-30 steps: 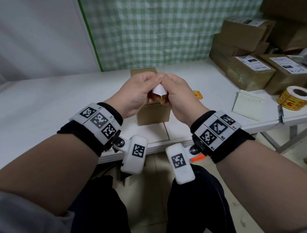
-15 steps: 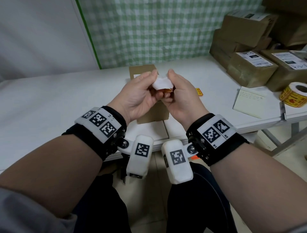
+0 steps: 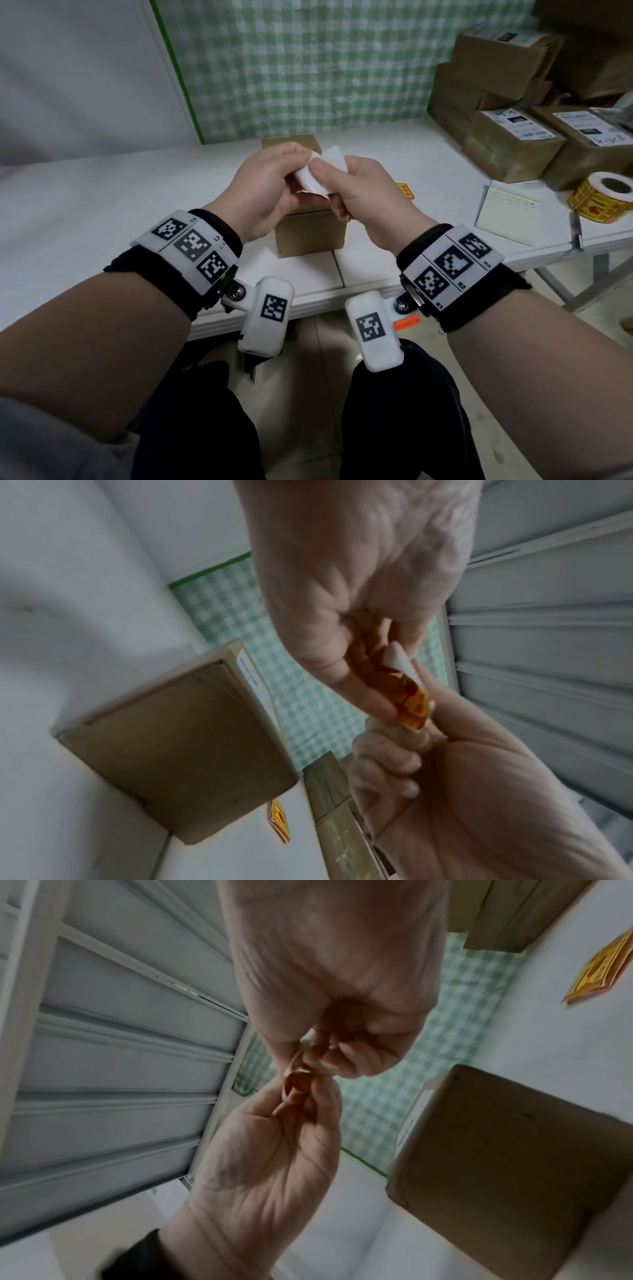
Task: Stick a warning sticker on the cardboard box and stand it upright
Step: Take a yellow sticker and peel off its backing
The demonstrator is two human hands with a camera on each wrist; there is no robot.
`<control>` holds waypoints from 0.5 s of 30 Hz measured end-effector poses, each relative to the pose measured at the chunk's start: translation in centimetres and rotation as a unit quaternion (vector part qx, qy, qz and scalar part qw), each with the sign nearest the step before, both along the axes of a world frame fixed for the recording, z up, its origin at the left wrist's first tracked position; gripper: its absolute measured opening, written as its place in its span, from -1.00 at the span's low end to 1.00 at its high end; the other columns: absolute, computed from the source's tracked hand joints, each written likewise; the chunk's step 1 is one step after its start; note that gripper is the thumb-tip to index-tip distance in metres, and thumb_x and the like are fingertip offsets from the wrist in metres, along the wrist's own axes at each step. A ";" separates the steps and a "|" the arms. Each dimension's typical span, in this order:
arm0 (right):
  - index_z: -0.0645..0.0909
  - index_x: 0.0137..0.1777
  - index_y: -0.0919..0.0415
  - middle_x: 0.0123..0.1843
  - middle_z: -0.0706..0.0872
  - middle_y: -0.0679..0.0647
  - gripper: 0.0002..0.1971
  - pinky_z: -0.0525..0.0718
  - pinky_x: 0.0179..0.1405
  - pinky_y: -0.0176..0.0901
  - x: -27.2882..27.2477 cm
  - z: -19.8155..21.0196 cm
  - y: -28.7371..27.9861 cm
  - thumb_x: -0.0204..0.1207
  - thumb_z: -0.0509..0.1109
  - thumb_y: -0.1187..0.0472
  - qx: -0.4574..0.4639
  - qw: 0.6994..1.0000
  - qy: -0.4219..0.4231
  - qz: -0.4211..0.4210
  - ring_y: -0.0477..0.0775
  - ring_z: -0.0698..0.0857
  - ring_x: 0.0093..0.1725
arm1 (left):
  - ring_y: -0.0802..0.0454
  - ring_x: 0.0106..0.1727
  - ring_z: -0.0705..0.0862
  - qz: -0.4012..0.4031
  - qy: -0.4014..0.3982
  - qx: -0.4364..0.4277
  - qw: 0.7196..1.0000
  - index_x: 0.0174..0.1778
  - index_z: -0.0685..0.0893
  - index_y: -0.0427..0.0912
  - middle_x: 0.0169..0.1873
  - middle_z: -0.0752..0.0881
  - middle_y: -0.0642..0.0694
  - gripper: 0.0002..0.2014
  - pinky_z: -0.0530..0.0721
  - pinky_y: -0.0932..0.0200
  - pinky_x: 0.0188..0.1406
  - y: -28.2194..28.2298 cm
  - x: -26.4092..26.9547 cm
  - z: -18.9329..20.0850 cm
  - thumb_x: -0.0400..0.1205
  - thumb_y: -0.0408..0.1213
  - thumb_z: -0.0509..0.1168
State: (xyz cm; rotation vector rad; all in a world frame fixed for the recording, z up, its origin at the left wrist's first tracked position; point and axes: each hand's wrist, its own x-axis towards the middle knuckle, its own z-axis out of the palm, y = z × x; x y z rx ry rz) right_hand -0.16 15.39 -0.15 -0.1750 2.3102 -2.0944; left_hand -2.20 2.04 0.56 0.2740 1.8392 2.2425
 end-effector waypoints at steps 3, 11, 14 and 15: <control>0.48 -0.37 0.13 -0.70 0.47 -0.19 -0.69 0.33 -0.65 -0.44 0.2 0.2 -0.3 0.65 0.29 0.16 -0.034 0.999 0.022 -0.016 -0.24 0.41 -0.69 | -0.16 0.00 0.69 -0.032 -0.039 0.036 0.998 0.14 0.61 -0.41 0.01 0.67 -0.31 -0.58 0.78 -0.04 0.01 -0.1 0.3 0.3 0.72 -0.10 0.06; 0.58 -0.29 0.11 -0.69 0.41 -0.11 -0.70 0.29 -0.62 -0.37 0.5 0.8 -0.8 0.67 0.24 0.08 -0.106 0.994 -0.001 0.011 -0.19 0.35 -0.71 | 0.08 -0.47 0.61 -0.068 0.004 -0.006 0.998 -0.13 0.65 -0.30 -0.46 0.68 -0.13 -0.84 0.63 0.39 -0.48 0.0 0.4 0.2 0.60 -0.26 0.27; 0.59 -0.25 0.10 -0.73 0.35 -0.11 -0.73 0.34 -0.57 -0.37 0.6 1.0 -0.7 0.67 0.24 0.09 -0.179 0.982 -0.040 0.041 -0.15 0.31 -0.69 | -0.02 -0.38 0.61 -0.112 -0.003 0.044 0.993 -0.02 0.64 -0.31 -0.41 0.70 -0.19 -0.84 0.60 0.38 -0.48 -0.2 0.2 0.3 0.64 -0.30 0.22; 0.60 -0.23 0.12 -0.74 0.34 -0.11 -0.75 0.41 -0.57 -0.39 0.6 1.1 -0.6 0.67 0.24 0.10 -0.203 0.977 -0.052 0.047 -0.14 0.33 -0.68 | -0.03 -0.38 0.64 -0.125 -0.009 0.061 0.990 0.00 0.63 -0.31 -0.41 0.72 -0.19 -0.83 0.60 0.39 -0.47 -0.3 0.1 0.2 0.63 -0.31 0.20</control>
